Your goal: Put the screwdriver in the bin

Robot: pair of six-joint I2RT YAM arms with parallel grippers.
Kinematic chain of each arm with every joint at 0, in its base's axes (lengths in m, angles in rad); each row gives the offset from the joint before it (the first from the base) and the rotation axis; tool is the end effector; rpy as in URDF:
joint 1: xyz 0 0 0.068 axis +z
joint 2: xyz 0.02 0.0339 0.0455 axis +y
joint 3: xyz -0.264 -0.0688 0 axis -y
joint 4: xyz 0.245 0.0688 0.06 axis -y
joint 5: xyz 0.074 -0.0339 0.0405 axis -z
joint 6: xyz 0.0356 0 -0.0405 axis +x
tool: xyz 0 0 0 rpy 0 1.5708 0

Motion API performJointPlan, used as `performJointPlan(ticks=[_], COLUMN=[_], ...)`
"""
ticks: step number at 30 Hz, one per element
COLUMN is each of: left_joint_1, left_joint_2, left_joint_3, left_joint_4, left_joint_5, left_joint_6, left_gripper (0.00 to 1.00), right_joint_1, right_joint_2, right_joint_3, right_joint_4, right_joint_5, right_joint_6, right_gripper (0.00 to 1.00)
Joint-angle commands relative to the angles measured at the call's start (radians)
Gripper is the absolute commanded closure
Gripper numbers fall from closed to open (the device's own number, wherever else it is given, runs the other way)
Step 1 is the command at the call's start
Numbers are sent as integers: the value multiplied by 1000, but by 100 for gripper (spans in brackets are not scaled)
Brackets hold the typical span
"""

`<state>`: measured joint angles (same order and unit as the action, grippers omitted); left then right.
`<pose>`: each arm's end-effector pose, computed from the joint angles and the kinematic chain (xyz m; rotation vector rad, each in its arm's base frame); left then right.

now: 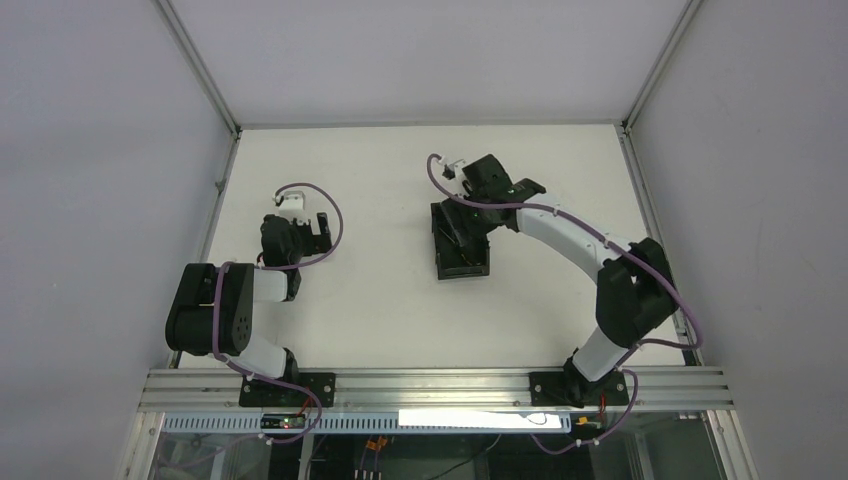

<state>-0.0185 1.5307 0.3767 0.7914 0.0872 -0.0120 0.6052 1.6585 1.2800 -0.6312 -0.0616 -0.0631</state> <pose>0.2657 -0.0080 0.1387 0.0645 1.9323 -0.1046 0.2876 0.2016 0.2490 -0.8756 2.4517 0.2781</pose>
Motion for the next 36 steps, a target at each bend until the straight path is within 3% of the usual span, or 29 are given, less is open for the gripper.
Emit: performJointPlan(ticks=[1, 5, 7, 19, 24, 36], left_joint_1=[-1, -1, -1, -1, -1, -1], left_joint_2=[-23, -23, -23, -23, -22, -23], left_joint_3=[-1, -1, -1, -1, -1, 0], left_joint_4=[26, 26, 26, 26, 26, 26], left_joint_5=[-1, 0, 0, 0, 0, 0], left_joint_6=[-2, -2, -2, -2, -2, -2], left_gripper=[1, 1, 1, 1, 1, 1], right_joint_1=[-7, -99, -175, -594, -650, -654], right_joint_2=[-127, -174, -191, -127, -128, -186], right_joint_3=[65, 49, 34, 40, 30, -14], right_joint_4=[-8, -40, -55, -73, -24, 32], right_joint_5=[175, 282, 323, 406, 381, 303], right_joint_6=[139, 252, 305, 263, 242, 212], right_gripper=[27, 6, 1, 1, 1, 1])
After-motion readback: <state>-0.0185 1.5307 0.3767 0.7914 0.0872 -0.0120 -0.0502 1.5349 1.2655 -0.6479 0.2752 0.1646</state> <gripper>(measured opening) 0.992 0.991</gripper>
